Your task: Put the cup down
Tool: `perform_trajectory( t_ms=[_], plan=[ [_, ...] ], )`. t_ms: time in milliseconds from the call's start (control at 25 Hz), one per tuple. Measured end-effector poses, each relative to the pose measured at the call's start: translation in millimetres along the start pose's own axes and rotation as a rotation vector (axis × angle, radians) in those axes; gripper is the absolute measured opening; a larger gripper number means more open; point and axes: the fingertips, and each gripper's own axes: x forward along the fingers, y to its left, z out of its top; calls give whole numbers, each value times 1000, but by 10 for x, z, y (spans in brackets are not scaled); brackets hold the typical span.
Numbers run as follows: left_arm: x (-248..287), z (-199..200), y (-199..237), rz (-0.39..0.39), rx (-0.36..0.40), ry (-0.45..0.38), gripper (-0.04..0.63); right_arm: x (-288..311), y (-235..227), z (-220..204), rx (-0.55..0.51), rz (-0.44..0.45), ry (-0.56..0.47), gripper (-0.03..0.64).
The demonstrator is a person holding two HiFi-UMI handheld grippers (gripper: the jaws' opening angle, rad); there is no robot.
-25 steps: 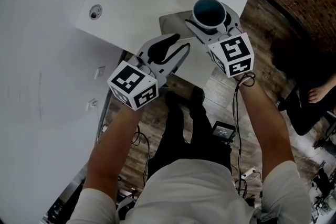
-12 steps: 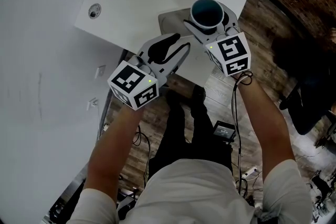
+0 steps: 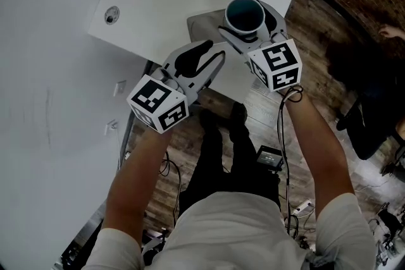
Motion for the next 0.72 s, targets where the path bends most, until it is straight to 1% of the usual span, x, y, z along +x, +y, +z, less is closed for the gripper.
perform_trajectory(
  t_ms=[320,440,560,600,680,720],
  plan=[
    [-55,13,-95,10,-13,-9,132,-354,38,-71,49,-12,22,460],
    [-81,102,-93,31,-16,-24,130,-513,30,-5,52,-16,31,459],
    [-98,224,-122,44,-6,-38,130,-690,-15,139,68,-40,26,454],
    [-103,268,-141,43,0,-43,129,-752,-24,199,72,-51,21,429],
    [-130,365,-200,39,13,-57,127,-876,-17,325,69,-71,8,290],
    [-153,417,-244,37,18,-64,126,-936,0,384,66,-79,3,259]
  ],
)
